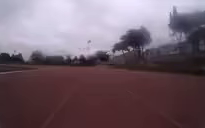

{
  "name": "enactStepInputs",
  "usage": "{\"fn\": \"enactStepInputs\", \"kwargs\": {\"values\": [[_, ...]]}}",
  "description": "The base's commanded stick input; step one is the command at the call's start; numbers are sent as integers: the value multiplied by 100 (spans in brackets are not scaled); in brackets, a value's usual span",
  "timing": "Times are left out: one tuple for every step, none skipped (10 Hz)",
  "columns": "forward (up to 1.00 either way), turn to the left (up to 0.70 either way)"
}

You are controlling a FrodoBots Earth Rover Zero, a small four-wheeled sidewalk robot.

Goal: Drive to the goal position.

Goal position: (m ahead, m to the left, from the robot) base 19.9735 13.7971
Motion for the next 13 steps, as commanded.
{"fn": "enactStepInputs", "kwargs": {"values": [[70,0],[70,0],[70,0],[70,0],[70,0],[70,0],[70,0],[70,0],[70,0],[70,0],[70,0],[70,0],[70,0]]}}
